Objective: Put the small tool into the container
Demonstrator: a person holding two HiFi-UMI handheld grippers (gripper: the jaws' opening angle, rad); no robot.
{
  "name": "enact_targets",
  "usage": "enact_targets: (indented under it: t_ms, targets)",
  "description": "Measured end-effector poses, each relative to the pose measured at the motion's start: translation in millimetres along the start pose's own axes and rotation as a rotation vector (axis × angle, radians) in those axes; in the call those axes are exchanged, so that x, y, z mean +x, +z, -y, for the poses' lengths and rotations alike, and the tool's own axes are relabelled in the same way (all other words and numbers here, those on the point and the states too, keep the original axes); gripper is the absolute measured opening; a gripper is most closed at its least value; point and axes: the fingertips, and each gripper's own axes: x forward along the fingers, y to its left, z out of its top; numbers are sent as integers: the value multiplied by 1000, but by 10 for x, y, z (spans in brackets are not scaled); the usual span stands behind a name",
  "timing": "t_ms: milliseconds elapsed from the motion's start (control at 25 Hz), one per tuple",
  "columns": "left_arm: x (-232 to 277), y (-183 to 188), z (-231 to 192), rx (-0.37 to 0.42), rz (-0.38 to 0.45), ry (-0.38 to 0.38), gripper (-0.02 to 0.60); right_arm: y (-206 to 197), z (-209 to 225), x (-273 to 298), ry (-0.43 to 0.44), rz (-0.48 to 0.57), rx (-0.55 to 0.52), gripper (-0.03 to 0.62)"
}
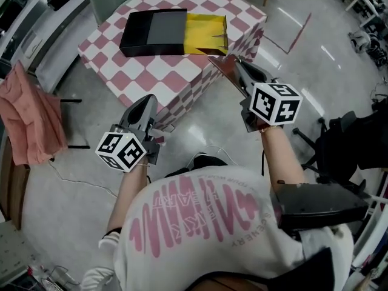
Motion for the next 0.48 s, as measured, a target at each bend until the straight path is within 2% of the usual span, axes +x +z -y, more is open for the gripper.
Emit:
enact_targets:
  t_ms: [240, 480]
  targets:
    - [177, 99, -25, 15, 34, 19, 8, 271, 169, 304, 32, 20, -41, 25]
    - [170, 200, -93, 29, 104, 79, 8, 396, 319, 609, 50, 12, -81, 25]
